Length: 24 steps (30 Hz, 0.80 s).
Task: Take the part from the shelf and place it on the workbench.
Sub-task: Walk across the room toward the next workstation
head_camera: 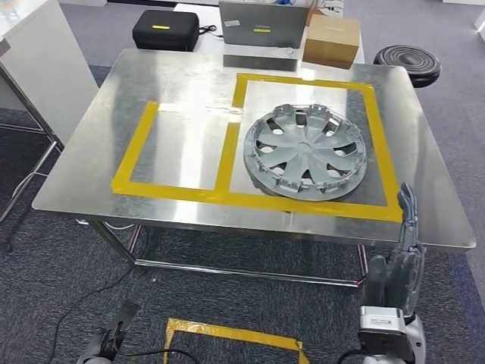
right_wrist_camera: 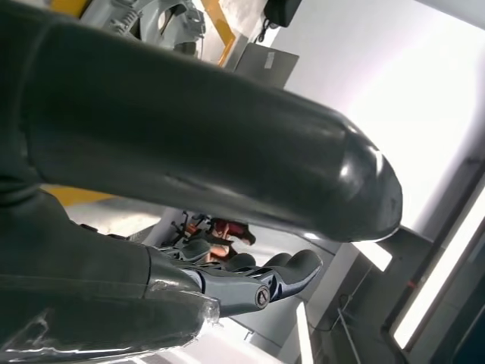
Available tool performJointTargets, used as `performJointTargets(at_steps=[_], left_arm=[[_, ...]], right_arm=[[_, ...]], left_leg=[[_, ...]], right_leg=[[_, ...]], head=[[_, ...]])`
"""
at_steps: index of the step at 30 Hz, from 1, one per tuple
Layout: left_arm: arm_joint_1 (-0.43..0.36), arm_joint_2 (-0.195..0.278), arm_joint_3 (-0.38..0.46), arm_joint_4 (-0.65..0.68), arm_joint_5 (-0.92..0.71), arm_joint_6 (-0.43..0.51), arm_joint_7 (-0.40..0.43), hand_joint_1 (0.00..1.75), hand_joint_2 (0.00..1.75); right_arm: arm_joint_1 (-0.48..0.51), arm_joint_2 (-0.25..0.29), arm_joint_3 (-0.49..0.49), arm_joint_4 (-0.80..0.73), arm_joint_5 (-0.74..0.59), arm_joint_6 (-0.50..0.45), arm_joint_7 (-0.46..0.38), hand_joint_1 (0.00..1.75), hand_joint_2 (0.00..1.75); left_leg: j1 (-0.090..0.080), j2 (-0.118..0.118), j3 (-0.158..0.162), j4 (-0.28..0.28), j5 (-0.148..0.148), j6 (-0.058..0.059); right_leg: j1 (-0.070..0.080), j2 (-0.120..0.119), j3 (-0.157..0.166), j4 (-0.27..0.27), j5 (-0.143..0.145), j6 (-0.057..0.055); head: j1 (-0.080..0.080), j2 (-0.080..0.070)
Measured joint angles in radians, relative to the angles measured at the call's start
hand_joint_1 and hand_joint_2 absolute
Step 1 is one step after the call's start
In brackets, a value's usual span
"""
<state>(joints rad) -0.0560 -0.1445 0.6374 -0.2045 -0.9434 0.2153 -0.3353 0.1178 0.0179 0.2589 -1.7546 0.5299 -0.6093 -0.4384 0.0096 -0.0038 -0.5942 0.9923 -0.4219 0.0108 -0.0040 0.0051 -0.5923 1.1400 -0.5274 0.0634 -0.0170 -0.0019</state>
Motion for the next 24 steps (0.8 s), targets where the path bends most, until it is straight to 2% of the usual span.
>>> performJointTargets(at_steps=[1, 2, 3, 5, 6, 7, 8, 10, 11, 12, 13, 14, 16, 17, 18, 19, 21, 22, 23, 24], left_arm=[[0.000, 0.000, 0.000, 0.000, 0.000, 0.000, 0.000, 0.00, 0.00], [0.000, 0.000, 0.000, 0.000, 0.000, 0.000, 0.000, 0.00, 0.00], [0.000, 0.000, 0.000, 0.000, 0.000, 0.001, 0.000, 0.00, 0.00], [0.000, 0.000, 0.001, 0.000, 0.000, 0.001, 0.000, 0.00, 0.00], [0.001, 0.000, 0.001, 0.000, 0.000, 0.002, 0.000, 0.00, 0.00], [0.001, 0.000, 0.001, 0.000, 0.000, 0.003, 0.000, 0.00, 0.00], [0.001, 0.000, 0.001, 0.000, 0.000, 0.004, 0.000, 0.00, 0.00], [0.002, -0.001, 0.001, 0.000, -0.001, 0.006, 0.000, 0.00, 0.00], [0.002, -0.002, 0.001, 0.000, -0.001, 0.006, 0.000, 0.00, 0.00], [0.003, -0.002, 0.002, 0.000, -0.001, 0.007, 0.000, 0.00, 0.00], [0.004, -0.002, 0.002, 0.000, -0.001, 0.008, 0.000, 0.00, 0.00], [0.005, -0.002, 0.003, 0.000, -0.002, 0.008, 0.000, 0.00, 0.00], [0.004, -0.002, 0.004, 0.000, -0.002, 0.009, 0.000, 0.00, 0.00], [0.002, -0.002, 0.004, 0.000, -0.002, 0.009, 0.000, 0.00, 0.00], [0.002, -0.002, 0.004, 0.000, -0.002, 0.009, 0.000, 0.00, 0.00], [0.002, -0.002, 0.004, 0.000, -0.002, 0.009, 0.000, 0.00, 0.00], [0.004, -0.004, 0.004, 0.001, -0.002, 0.009, 0.000, 0.00, 0.00], [0.005, -0.004, 0.005, 0.001, -0.002, 0.009, 0.000, 0.00, 0.00], [0.006, -0.004, 0.007, 0.001, -0.002, 0.010, 0.000, 0.00, 0.00], [0.005, -0.004, 0.009, 0.001, -0.002, 0.010, 0.000, 0.00, 0.00]], right_arm=[[0.002, 0.001, -0.002, -0.002, 0.000, -0.004, -0.003, 0.00, 0.00], [0.005, 0.003, -0.004, -0.006, 0.000, -0.007, -0.005, 0.00, 0.00], [0.007, 0.004, -0.006, -0.008, 0.000, -0.010, -0.007, 0.00, 0.00], [0.014, 0.006, -0.012, -0.012, -0.002, -0.019, -0.013, 0.00, 0.00], [0.018, 0.008, -0.017, -0.015, -0.007, -0.028, -0.018, 0.00, 0.00], [0.023, 0.013, -0.023, -0.018, -0.013, -0.041, -0.024, 0.00, 0.00], [0.029, 0.018, -0.031, -0.022, -0.017, -0.055, -0.032, 0.00, 0.00], [0.044, 0.034, -0.059, -0.034, -0.019, -0.076, -0.049, 0.00, 0.00], [0.054, 0.042, -0.078, -0.040, -0.018, -0.081, -0.057, 0.00, 0.00], [0.065, 0.051, -0.099, -0.046, -0.018, -0.084, -0.063, 0.00, 0.00], [0.074, 0.059, -0.120, -0.051, -0.020, -0.086, -0.067, 0.00, 0.00], [0.081, 0.065, -0.137, -0.055, -0.021, -0.087, -0.069, 0.00, 0.00], [0.090, 0.074, -0.160, -0.064, -0.021, -0.090, -0.073, 0.00, 0.00], [0.093, 0.078, -0.167, -0.067, -0.021, -0.090, -0.074, 0.00, 0.00], [0.095, 0.081, -0.174, -0.070, -0.021, -0.090, -0.075, 0.00, 0.00], [0.096, 0.083, -0.179, -0.072, -0.021, -0.091, -0.075, 0.00, 0.00], [0.099, 0.087, -0.188, -0.073, -0.021, -0.091, -0.075, 0.00, 0.00], [0.102, 0.089, -0.192, -0.074, -0.021, -0.091, -0.075, 0.00, 0.00], [0.104, 0.089, -0.196, -0.076, -0.022, -0.091, -0.075, 0.00, 0.00], [0.106, 0.090, -0.200, -0.077, -0.028, -0.090, -0.075, 0.00, 0.00]], left_leg=[[-0.001, 0.000, -0.004, 0.000, 0.005, -0.004], [-0.001, -0.001, -0.007, 0.000, 0.010, -0.010], [-0.002, -0.001, -0.010, 0.001, 0.016, -0.016], [-0.001, -0.001, -0.013, -0.002, 0.027, -0.029], [0.000, -0.001, -0.017, 0.001, 0.024, -0.035], [0.000, -0.001, -0.024, 0.014, 0.006, -0.041], [0.001, -0.001, -0.037, 0.047, -0.028, -0.046], [0.001, 0.000, -0.076, 0.164, -0.117, -0.053], [0.001, 0.000, -0.092, 0.224, -0.149, -0.055], [0.001, 0.000, -0.097, 0.262, -0.161, -0.056], [0.001, 0.000, -0.085, 0.266, -0.152, -0.055], [0.001, 0.000, -0.055, 0.232, -0.130, -0.054], [0.000, 0.000, 0.042, 0.097, -0.085, -0.047], [-0.001, -0.001, 0.081, 0.036, -0.075, -0.043], [-0.002, -0.001, 0.105, -0.005, -0.073, -0.039], [-0.004, -0.001, 0.113, -0.023, -0.074, -0.034], [-0.004, 0.000, 0.101, -0.028, -0.065, -0.018], [-0.003, 0.002, 0.095, -0.029, -0.057, -0.009], [-0.001, 0.003, 0.087, -0.031, -0.048, 0.000], [0.000, 0.004, 0.078, -0.031, -0.040, 0.006]], right_leg=[[0.001, 0.001, 0.048, -0.070, 0.015, -0.003], [0.003, 0.002, 0.081, -0.120, 0.024, -0.008], [0.005, 0.003, 0.093, -0.141, 0.024, -0.012], [0.008, 0.004, 0.084, -0.143, 0.033, -0.025], [0.007, 0.003, 0.079, -0.144, 0.039, -0.034], [0.006, 0.002, 0.073, -0.146, 0.046, -0.042], [0.004, 0.001, 0.066, -0.148, 0.055, -0.051], [0.004, -0.001, 0.048, -0.148, 0.071, -0.060], [0.005, -0.002, 0.037, -0.148, 0.080, -0.062], [0.005, -0.003, 0.025, -0.148, 0.088, -0.062], [0.005, -0.003, 0.014, -0.147, 0.096, -0.061], [0.005, -0.002, 0.004, -0.147, 0.104, -0.059], [0.007, -0.001, -0.012, -0.146, 0.117, -0.052], [0.009, -0.001, -0.018, -0.144, 0.124, -0.047], [0.010, -0.001, -0.023, -0.143, 0.131, -0.042], [0.012, -0.001, -0.027, -0.142, 0.138, -0.036], [0.010, -0.001, -0.035, -0.142, 0.148, -0.026], [0.009, 0.000, -0.043, -0.131, 0.135, -0.020], [0.007, 0.000, -0.056, -0.101, 0.104, -0.014], [0.006, 0.000, -0.075, -0.048, 0.059, -0.008]], head=[[0.000, 0.000], [-0.001, 0.000], [0.000, 0.000], [0.000, 0.000], [0.000, 0.000], [-0.002, 0.000], [-0.003, 0.000], [-0.007, 0.000], [-0.007, 0.000], [-0.007, 0.000], [-0.007, 0.000], [-0.007, 0.000], [-0.007, 0.000], [-0.007, 0.000], [-0.007, 0.000], [-0.006, 0.000], [-0.007, 0.000], [-0.005, 0.000], [-0.004, 0.000], [-0.002, 0.000]])
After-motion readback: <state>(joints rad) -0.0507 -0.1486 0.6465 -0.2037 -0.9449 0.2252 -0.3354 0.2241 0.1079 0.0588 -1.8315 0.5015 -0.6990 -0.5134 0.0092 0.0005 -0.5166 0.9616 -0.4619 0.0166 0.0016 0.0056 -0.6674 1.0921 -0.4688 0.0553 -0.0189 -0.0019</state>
